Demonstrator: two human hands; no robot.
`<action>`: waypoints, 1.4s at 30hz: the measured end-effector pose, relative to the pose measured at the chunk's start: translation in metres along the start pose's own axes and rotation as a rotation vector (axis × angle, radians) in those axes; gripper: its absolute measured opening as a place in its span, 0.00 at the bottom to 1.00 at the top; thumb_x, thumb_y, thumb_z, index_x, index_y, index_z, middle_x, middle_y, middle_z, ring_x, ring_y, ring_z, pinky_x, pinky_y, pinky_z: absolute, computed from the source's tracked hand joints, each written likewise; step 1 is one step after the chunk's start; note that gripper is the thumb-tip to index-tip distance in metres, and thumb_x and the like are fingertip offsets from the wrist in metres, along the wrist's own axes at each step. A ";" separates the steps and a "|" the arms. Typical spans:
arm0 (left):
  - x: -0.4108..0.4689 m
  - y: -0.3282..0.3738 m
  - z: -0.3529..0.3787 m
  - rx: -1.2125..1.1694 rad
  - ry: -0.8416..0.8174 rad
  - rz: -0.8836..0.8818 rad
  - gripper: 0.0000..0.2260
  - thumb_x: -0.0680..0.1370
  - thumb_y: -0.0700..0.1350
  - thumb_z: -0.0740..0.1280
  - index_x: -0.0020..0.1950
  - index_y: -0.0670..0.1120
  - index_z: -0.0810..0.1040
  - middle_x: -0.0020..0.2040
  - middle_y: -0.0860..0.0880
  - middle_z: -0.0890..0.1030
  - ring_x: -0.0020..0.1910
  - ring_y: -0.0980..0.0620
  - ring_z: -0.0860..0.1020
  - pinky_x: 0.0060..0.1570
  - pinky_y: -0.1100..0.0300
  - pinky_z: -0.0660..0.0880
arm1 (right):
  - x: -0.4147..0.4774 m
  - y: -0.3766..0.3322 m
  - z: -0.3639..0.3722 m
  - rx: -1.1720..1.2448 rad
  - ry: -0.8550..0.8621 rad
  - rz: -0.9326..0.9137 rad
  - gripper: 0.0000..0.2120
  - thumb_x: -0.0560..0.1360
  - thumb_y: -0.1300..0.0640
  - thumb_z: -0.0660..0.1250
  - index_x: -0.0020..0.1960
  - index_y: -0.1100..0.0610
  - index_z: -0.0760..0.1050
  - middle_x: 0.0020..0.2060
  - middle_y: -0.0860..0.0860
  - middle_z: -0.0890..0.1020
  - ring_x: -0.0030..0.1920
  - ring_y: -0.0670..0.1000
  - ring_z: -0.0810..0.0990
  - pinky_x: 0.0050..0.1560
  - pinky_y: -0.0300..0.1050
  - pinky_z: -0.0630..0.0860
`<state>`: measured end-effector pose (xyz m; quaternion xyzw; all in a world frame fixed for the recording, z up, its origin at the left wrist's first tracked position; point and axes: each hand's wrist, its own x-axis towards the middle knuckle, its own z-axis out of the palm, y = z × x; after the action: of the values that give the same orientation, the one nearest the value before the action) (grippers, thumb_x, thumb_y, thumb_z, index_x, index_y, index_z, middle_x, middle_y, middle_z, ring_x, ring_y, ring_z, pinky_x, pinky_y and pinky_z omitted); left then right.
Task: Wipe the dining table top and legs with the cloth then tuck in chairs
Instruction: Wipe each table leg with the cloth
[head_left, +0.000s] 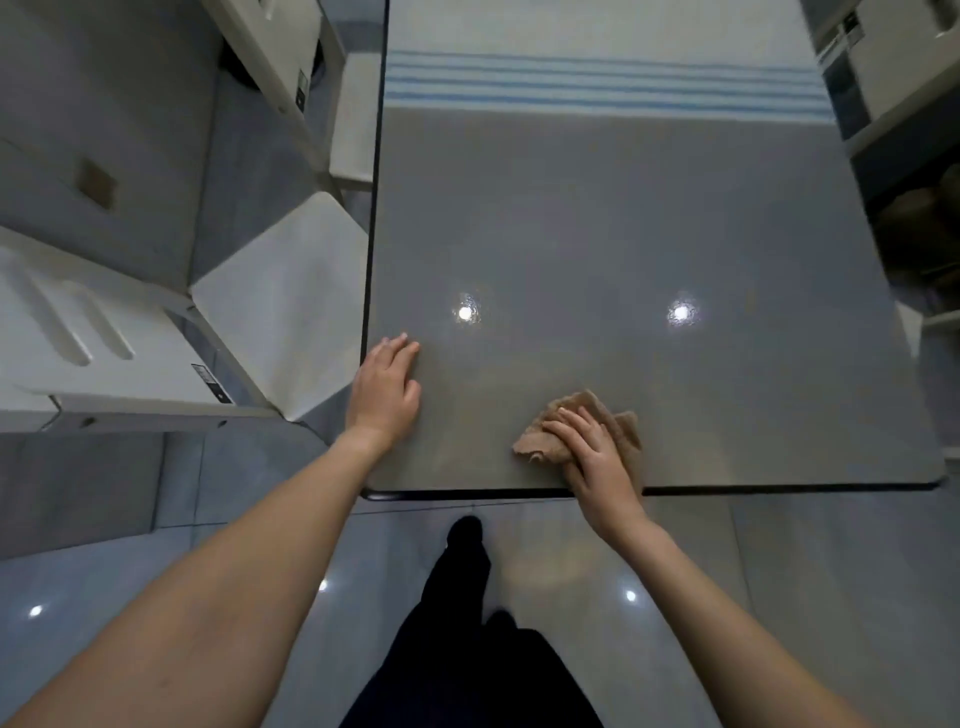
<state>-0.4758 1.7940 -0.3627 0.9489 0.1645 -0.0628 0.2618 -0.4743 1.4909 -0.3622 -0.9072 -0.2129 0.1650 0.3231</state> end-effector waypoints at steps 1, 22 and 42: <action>-0.011 0.000 -0.006 -0.024 -0.026 -0.009 0.19 0.75 0.38 0.61 0.65 0.42 0.74 0.68 0.44 0.72 0.69 0.43 0.67 0.69 0.52 0.63 | -0.006 -0.005 -0.003 0.100 0.027 0.038 0.16 0.78 0.57 0.59 0.64 0.51 0.75 0.67 0.48 0.74 0.71 0.52 0.67 0.74 0.47 0.59; -0.389 -0.048 0.013 -0.625 -0.014 -0.576 0.13 0.79 0.38 0.61 0.43 0.55 0.77 0.43 0.52 0.82 0.46 0.49 0.79 0.43 0.66 0.72 | -0.225 -0.073 0.008 1.012 0.162 0.766 0.19 0.77 0.44 0.60 0.56 0.59 0.77 0.51 0.60 0.83 0.53 0.61 0.82 0.60 0.62 0.75; -0.110 -0.152 0.187 -1.022 0.098 -0.039 0.23 0.77 0.60 0.55 0.68 0.52 0.70 0.65 0.58 0.74 0.62 0.65 0.72 0.65 0.62 0.67 | -0.015 -0.001 0.264 1.417 0.661 0.472 0.16 0.77 0.43 0.62 0.47 0.56 0.77 0.38 0.52 0.83 0.43 0.51 0.82 0.51 0.44 0.79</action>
<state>-0.6380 1.7897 -0.5724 0.6983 0.2041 0.0651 0.6830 -0.6029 1.6203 -0.5535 -0.5104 0.2449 0.0481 0.8229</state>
